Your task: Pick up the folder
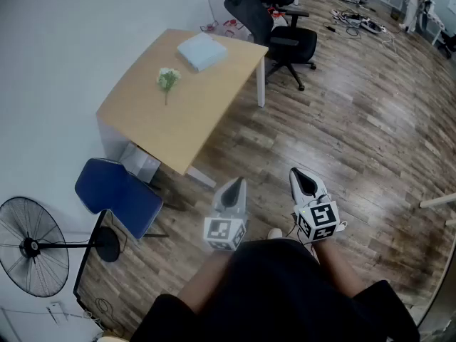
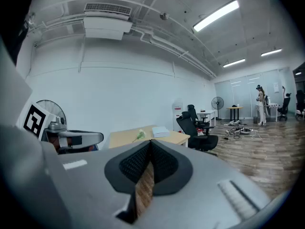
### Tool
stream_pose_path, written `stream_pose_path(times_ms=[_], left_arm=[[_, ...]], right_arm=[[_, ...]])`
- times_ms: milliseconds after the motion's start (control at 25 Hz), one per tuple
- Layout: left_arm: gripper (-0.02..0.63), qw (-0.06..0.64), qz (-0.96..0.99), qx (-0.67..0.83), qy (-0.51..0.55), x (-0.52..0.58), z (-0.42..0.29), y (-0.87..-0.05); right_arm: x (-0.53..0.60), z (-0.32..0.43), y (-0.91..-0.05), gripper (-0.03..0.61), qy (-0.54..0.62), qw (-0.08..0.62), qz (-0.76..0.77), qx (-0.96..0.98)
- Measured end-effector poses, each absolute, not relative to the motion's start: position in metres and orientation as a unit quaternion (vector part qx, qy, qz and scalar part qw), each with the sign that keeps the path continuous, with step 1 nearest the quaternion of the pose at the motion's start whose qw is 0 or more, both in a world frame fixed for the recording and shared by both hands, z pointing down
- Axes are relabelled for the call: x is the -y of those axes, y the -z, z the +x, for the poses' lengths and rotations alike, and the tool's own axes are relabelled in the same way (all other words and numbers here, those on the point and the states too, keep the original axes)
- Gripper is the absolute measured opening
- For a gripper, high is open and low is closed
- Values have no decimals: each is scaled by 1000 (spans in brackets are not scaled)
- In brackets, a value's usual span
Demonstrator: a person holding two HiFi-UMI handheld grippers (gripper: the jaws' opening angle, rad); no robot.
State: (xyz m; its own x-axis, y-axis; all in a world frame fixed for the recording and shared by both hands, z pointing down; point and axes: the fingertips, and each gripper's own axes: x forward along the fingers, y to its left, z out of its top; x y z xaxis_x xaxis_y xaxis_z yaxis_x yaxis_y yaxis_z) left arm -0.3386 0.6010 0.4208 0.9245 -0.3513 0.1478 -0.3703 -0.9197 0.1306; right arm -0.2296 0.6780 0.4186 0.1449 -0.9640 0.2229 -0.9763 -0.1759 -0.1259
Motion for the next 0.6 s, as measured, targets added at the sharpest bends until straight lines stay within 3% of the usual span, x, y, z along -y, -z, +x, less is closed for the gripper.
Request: stream_pose_path(times_ms=[400,600], left_arm=[[2,70,974,209,-52,-606,-307,-423],[2,81,975,199,-62,-602,-283,-434]], right_arm=[[-707,-181,-438,2,-109,53,774,621],[-706,-165,-443,2,-117,23,766,631]])
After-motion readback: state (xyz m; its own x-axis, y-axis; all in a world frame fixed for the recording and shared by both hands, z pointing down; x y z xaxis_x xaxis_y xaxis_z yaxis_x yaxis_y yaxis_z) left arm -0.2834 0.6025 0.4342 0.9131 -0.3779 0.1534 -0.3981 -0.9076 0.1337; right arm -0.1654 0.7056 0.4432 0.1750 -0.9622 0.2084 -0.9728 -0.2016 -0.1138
